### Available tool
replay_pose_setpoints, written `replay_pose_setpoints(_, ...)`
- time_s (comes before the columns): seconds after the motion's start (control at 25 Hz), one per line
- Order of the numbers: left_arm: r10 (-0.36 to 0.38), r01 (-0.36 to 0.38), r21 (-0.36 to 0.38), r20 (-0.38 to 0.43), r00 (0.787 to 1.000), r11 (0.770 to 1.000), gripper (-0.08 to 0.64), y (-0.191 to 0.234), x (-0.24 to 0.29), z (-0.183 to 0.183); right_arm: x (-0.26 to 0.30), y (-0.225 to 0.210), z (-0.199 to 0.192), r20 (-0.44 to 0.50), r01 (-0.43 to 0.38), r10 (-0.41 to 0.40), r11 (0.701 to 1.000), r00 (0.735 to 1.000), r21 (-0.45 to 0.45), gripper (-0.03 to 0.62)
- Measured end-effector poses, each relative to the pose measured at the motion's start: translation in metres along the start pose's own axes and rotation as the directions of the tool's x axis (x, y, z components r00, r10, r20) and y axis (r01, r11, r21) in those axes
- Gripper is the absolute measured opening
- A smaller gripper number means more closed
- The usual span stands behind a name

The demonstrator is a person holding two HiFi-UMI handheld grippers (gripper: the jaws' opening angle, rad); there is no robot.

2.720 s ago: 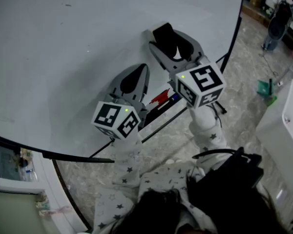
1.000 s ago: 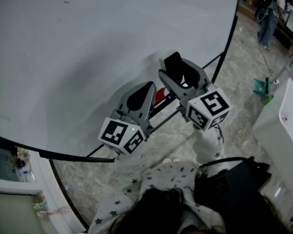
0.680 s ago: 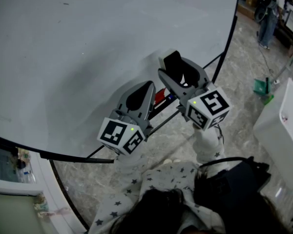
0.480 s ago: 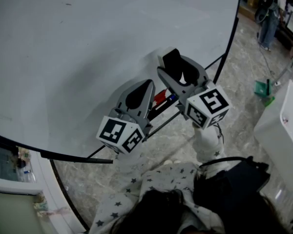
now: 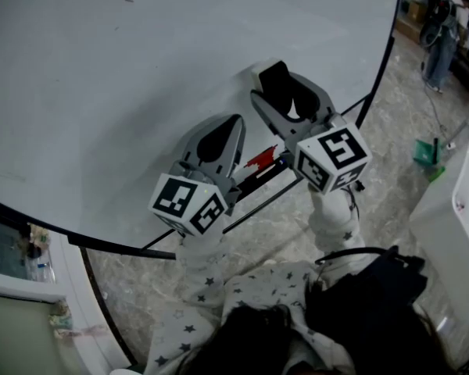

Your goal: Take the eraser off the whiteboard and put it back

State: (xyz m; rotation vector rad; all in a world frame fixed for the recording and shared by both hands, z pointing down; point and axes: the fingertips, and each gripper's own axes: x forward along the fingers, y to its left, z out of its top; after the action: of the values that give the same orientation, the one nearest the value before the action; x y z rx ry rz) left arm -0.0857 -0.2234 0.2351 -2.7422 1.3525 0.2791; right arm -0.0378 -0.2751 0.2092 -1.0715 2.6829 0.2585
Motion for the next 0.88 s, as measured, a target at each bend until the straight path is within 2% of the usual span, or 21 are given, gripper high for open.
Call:
replay_pose_setpoints(0.44, 0.015, -0.016, 0.030, 0.026, 1.000, 0.999, 0.000, 0.028, 0.008, 0.013, 0.043, -0.004, 0.013, 0.035, -0.005, 0.006, 0.999, 0.999, -0.048, 0.258)
replay_pose_setpoints(0.88, 0.036, -0.039, 0.069, 0.041, 0.999, 0.997, 0.001, 0.027, 0.005, 0.030, 0.053, -0.007, 0.026, 0.064, 0.042, -0.036, 0.996, 0.997, -0.081, 0.258)
